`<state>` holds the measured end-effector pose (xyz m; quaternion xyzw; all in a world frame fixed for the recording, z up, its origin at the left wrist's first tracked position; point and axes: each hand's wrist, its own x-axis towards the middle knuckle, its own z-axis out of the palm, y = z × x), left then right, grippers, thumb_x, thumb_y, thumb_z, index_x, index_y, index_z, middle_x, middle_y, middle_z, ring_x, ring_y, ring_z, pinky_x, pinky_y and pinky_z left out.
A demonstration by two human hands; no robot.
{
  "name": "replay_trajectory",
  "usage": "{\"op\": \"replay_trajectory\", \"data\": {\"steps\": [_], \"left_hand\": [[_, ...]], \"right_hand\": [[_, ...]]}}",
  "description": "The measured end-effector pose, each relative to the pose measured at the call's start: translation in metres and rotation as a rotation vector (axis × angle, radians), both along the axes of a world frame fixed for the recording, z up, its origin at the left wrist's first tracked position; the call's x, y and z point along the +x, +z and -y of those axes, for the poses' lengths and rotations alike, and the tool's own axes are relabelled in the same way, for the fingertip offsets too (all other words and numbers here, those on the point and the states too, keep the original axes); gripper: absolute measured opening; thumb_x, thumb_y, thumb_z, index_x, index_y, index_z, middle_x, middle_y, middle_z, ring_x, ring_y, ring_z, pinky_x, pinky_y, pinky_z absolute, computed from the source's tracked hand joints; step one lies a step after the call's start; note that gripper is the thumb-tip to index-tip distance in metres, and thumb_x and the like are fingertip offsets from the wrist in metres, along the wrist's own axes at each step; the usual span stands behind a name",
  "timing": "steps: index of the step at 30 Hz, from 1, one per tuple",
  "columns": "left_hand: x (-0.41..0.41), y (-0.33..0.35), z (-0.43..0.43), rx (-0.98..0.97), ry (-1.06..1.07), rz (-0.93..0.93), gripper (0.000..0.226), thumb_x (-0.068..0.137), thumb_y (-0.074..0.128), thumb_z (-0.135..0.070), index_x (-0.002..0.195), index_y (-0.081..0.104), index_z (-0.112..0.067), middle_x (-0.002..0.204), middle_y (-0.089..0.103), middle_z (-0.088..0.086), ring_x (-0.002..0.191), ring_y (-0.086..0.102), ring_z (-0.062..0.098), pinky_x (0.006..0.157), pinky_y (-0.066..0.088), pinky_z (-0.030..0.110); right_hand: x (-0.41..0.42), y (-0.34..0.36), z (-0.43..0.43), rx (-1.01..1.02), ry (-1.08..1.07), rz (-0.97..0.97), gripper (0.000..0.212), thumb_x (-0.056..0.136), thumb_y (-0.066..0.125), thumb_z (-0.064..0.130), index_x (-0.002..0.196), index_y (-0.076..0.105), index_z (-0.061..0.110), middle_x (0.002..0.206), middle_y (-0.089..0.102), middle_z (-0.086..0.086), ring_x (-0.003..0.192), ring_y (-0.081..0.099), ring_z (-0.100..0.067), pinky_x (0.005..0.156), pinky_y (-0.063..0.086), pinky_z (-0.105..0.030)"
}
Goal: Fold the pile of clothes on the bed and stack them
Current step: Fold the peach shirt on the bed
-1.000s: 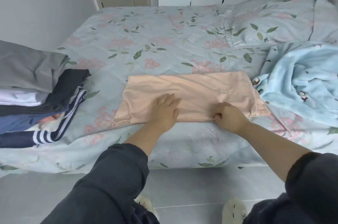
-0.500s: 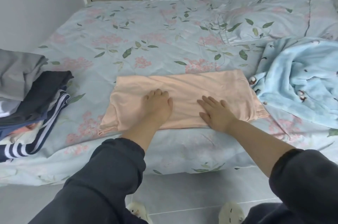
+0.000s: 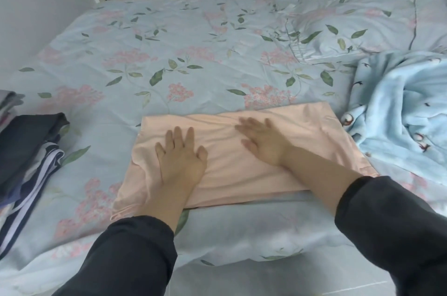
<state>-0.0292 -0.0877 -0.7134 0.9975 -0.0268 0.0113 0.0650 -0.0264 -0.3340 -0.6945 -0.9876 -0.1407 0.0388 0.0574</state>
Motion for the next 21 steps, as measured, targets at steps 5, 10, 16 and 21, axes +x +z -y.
{"op": "replay_trajectory", "data": {"steps": [5,10,16,21], "left_hand": [[0.0,-0.004,0.001,-0.011,0.004,0.027,0.064,0.093,0.016,-0.05,0.153,0.005,-0.031,0.161,0.0,0.002,0.147,-0.003,0.023,0.117,0.0,0.049],[0.002,-0.003,0.002,0.007,-0.064,0.061,0.062,0.093,0.02,-0.045,0.152,0.009,-0.03,0.161,0.002,0.002,0.147,-0.003,0.024,0.114,-0.002,0.052],[0.037,0.008,0.009,0.063,-0.557,0.086,0.057,0.096,0.015,-0.041,0.152,0.01,-0.032,0.161,0.002,-0.005,0.148,-0.007,0.017,0.116,-0.006,0.046],[0.082,0.029,-0.001,0.08,-0.401,-0.122,0.065,0.1,0.03,-0.047,0.153,-0.003,-0.028,0.161,0.004,-0.003,0.148,-0.004,0.02,0.117,-0.004,0.048]], "right_hand": [[0.012,0.011,0.09,-0.023,-0.915,-0.009,0.061,0.093,0.017,0.04,0.147,0.023,0.012,0.156,0.017,-0.009,0.144,0.011,-0.026,0.114,0.01,-0.056],[0.005,-0.001,0.019,0.008,-0.5,0.097,0.063,0.098,0.02,0.045,0.153,0.007,0.017,0.16,0.001,-0.007,0.147,-0.002,-0.025,0.114,-0.001,-0.054],[-0.013,-0.016,-0.003,0.025,-0.297,0.095,0.053,0.1,0.021,0.038,0.151,0.018,0.025,0.16,0.01,0.003,0.147,0.004,-0.016,0.116,0.003,-0.048],[0.02,0.01,0.031,-0.045,-0.274,-0.007,0.063,0.094,0.038,0.017,0.151,0.014,0.024,0.16,0.009,0.001,0.147,0.005,-0.02,0.115,0.002,-0.052]]}}
